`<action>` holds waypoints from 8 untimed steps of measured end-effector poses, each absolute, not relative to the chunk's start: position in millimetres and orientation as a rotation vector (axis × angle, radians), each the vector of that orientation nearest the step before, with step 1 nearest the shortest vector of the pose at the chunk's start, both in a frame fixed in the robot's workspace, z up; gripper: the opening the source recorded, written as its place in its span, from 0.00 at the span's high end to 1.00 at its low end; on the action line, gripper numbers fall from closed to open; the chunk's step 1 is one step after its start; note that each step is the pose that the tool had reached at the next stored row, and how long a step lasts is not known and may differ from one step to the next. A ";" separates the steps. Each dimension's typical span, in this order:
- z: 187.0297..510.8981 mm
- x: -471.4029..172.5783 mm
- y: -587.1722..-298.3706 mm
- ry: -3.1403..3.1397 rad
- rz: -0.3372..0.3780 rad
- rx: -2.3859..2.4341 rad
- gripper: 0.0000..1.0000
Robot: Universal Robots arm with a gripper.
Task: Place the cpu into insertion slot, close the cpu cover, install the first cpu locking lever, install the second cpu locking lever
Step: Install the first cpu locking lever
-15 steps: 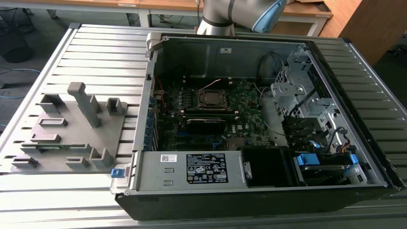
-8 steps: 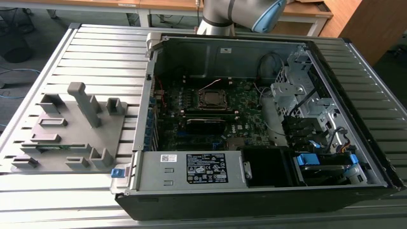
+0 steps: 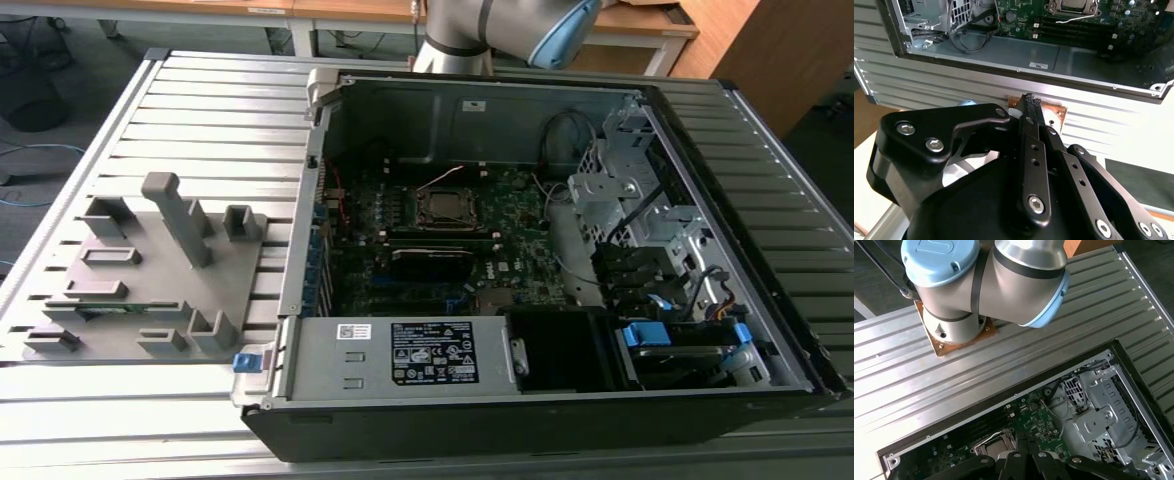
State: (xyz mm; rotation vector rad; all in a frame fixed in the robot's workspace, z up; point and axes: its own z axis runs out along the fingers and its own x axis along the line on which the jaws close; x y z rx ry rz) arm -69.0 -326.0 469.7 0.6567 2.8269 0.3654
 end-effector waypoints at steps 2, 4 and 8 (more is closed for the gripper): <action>467.9 -69.0 -326.0 2.827 0.366 0.657 0.89; 467.7 -69.0 -326.0 2.827 0.364 0.657 0.89; 467.5 -69.0 -326.0 2.827 0.365 0.657 0.89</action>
